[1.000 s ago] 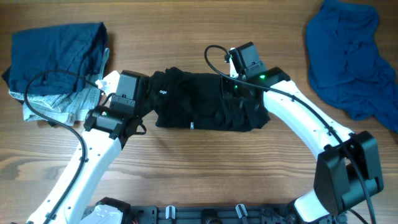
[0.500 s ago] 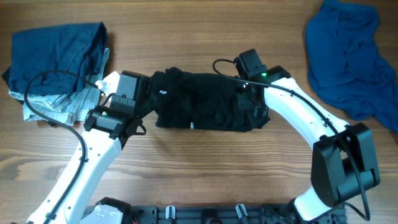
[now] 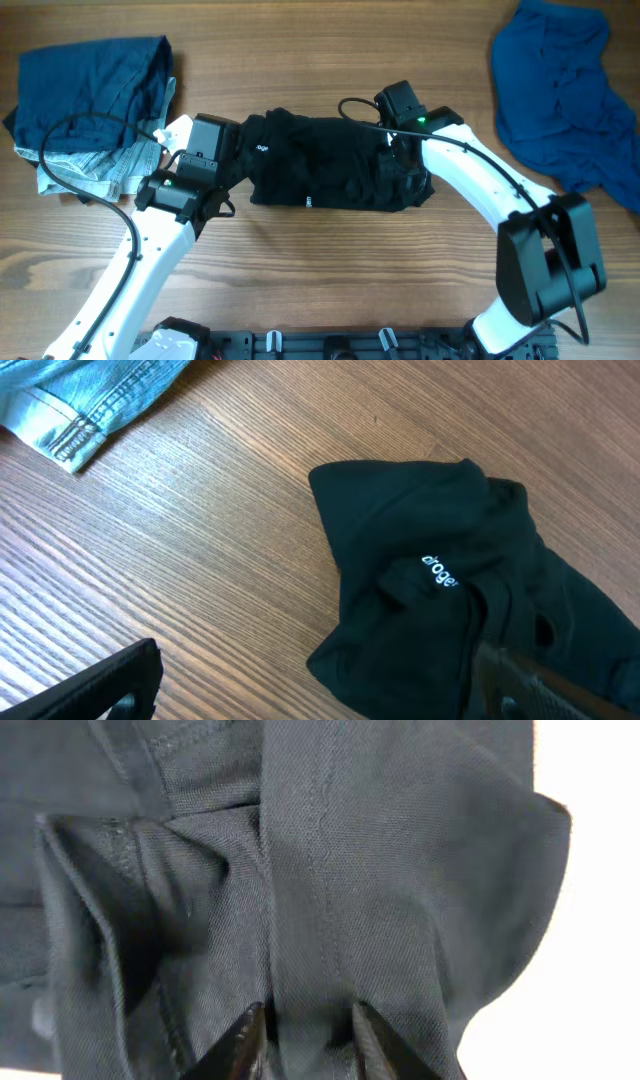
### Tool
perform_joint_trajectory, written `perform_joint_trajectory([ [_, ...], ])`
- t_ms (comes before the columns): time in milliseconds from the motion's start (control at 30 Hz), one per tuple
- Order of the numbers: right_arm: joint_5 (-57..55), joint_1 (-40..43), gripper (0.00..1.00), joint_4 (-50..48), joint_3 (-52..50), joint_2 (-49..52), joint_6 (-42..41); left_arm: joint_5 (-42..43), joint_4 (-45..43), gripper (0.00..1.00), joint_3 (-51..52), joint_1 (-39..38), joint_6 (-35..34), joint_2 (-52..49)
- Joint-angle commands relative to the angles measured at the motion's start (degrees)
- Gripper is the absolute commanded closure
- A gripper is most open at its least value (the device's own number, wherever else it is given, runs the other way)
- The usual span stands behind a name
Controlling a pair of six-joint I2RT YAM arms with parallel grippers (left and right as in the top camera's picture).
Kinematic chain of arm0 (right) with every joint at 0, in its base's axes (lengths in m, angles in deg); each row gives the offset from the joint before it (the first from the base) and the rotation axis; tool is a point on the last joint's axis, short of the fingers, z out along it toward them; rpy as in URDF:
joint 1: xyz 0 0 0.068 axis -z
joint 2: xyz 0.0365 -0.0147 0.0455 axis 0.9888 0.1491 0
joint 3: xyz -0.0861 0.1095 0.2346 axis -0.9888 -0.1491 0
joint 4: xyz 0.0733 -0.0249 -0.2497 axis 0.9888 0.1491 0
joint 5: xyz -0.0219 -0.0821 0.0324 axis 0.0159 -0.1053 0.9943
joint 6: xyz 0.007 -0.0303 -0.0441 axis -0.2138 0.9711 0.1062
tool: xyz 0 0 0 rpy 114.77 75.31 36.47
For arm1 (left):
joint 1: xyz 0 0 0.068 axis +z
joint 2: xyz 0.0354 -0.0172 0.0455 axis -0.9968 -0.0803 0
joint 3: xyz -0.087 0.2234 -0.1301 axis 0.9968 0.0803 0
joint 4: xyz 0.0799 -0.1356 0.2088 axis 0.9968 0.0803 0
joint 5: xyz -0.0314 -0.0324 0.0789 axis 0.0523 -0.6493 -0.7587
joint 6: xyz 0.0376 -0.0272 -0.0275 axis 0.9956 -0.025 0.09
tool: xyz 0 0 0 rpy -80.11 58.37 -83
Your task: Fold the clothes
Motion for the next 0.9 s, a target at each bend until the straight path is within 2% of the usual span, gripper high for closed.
perform_joint_trajectory([
  [0, 0.3, -0.2, 0.8, -1.3, -0.5, 2.2, 0.5, 0.1, 0.2, 0.0, -0.9, 0.4, 1.2, -0.2],
  [167, -0.9, 0.4, 0.85, -1.2, -0.2, 1.5, -0.8, 0.0, 0.2, 0.0, -0.9, 0.4, 1.2, -0.4],
  [267, -0.9, 0.4, 0.96, 1.4, 2.0, -0.4, -0.7, 0.1, 0.2, 0.0, -0.9, 0.4, 1.2, -1.5],
  [433, -0.6, 0.4, 0.96, 4.2, 4.4, -1.3, -0.8, 0.1, 0.2, 0.0, -0.9, 0.4, 1.2, -2.4],
  [500, 3.0, 0.4, 0.95, 4.2, 6.9, -1.3, -0.8, 0.1, 0.2, 0.0, -0.9, 0.4, 1.2, -2.4],
  [633, 11.4, -1.4, 0.96, -2.4, 8.2, -1.1, -4.3, 0.1, 0.0, 0.0, -0.9, 0.4, 1.2, -2.4],
  [767, 11.4, -4.4, 0.96, -5.9, 8.2, 1.1, -7.0, 0.1, 0.0, 0.0, -0.9, 0.4, 1.2, -2.4],
  [800, 11.4, -5.2, 0.95, -6.1, 8.2, 2.5, -7.0, 0.1, 0.0, 0.0, -0.9, 0.4, 1.2, -2.4],
  [833, 11.4, -5.7, 0.87, -6.1, 8.2, 4.2, -7.0, 0.1, 0.0, 0.0, -0.9, 0.3, 1.2, -2.4],
  [867, 11.4, -5.8, 0.68, -5.9, 8.2, 5.3, -7.0, 0.1, 0.0, 0.0, -0.9, 0.4, 1.2, -2.4],
])
